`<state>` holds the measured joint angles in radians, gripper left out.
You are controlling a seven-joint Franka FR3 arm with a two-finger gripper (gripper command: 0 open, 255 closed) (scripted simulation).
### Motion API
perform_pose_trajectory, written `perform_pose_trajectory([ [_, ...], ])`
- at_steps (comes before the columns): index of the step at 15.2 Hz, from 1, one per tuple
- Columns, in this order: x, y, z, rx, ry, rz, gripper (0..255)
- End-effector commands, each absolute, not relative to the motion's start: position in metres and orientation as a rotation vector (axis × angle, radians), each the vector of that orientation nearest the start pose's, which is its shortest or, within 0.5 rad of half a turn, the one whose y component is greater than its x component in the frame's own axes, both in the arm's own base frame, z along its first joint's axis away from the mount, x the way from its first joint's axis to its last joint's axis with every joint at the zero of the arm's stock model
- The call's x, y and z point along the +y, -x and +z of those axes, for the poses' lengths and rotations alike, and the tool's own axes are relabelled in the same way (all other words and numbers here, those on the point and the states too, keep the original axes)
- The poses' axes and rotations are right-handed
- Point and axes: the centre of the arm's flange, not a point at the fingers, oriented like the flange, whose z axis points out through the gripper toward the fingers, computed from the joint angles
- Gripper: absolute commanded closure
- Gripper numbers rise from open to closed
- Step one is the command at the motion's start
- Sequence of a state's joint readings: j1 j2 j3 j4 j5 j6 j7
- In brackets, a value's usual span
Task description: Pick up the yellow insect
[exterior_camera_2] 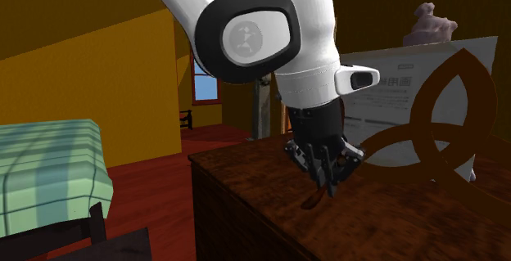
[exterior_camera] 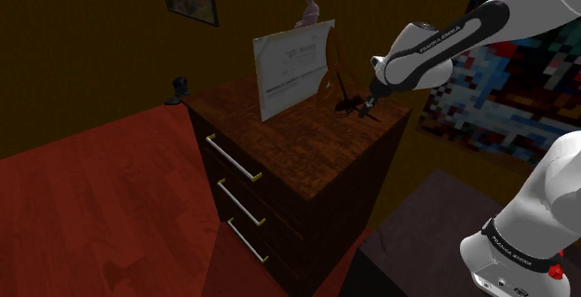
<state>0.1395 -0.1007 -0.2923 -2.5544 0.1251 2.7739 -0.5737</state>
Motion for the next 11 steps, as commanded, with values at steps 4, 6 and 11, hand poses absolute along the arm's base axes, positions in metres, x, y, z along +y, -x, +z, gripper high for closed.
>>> perform_pose_trajectory([
  [4, -0.078, -0.469, 0.361, -0.48, 3.088, -0.514, 255],
  [6, -0.078, -0.469, 0.372, -0.48, 3.088, -0.514, 255],
  [11, -0.078, -0.469, 0.394, -0.48, 3.088, -0.514, 255],
])
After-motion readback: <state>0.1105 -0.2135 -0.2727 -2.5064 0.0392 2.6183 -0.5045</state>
